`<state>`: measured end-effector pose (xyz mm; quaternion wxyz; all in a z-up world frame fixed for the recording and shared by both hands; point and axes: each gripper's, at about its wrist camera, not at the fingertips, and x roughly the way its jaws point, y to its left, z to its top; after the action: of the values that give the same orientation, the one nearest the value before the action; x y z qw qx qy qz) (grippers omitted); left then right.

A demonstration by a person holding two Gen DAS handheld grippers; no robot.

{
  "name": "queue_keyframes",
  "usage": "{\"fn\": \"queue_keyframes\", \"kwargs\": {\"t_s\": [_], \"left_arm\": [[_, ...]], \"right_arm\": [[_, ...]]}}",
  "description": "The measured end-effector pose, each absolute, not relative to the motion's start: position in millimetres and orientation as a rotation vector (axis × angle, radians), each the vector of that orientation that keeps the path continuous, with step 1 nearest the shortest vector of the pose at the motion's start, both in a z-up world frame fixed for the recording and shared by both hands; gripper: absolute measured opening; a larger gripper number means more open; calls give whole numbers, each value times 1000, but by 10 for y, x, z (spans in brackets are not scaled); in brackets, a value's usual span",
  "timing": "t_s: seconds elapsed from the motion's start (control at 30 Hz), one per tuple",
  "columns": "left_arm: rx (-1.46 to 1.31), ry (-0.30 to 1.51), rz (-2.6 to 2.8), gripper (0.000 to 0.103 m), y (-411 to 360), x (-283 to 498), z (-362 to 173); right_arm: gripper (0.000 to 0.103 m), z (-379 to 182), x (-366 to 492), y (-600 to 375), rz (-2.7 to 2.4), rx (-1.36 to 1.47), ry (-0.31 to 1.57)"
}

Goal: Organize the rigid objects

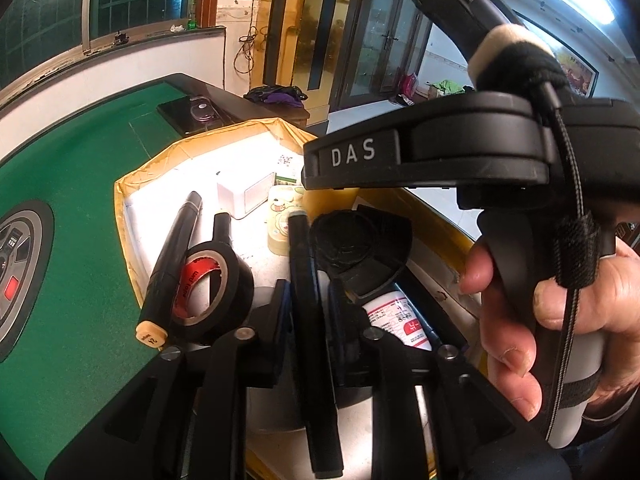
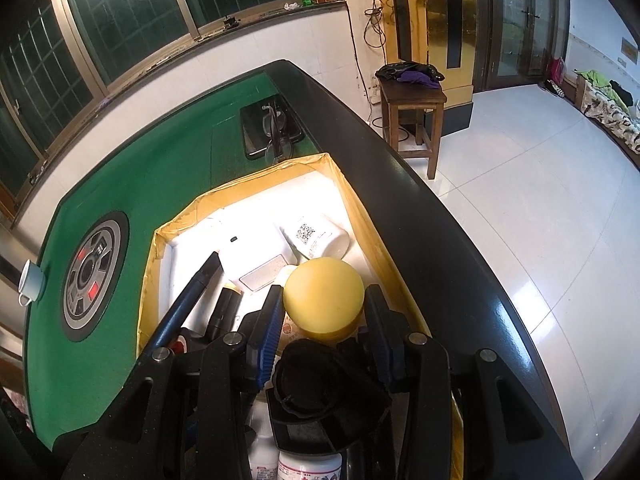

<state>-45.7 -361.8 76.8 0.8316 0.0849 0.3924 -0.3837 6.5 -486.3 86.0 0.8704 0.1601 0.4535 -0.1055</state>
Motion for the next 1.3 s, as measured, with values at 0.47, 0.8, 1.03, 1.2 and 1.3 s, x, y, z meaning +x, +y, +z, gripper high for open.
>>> {"fn": "queue_keyframes", "kwargs": {"t_s": [0.47, 0.8, 1.03, 1.2, 1.3], "left_arm": [[223, 779, -800, 40, -3551, -625, 842], [210, 633, -777, 48, -3271, -855, 981], [214, 518, -712, 57, -2756, -1224, 1184], [167, 447, -652, 75, -2384, -1376, 1315], [185, 419, -565, 83, -2277, -1417, 1305]], "right_arm": [[45, 1020, -80, -4819, -234, 307, 894], [47, 1242, -495, -4636, -260, 284, 744], [61, 1483, -1263, -4254, -297, 256, 550], [71, 1439, -1761, -3885, -363, 243, 430], [72, 1369, -1923, -3741, -386, 254, 406]]}}
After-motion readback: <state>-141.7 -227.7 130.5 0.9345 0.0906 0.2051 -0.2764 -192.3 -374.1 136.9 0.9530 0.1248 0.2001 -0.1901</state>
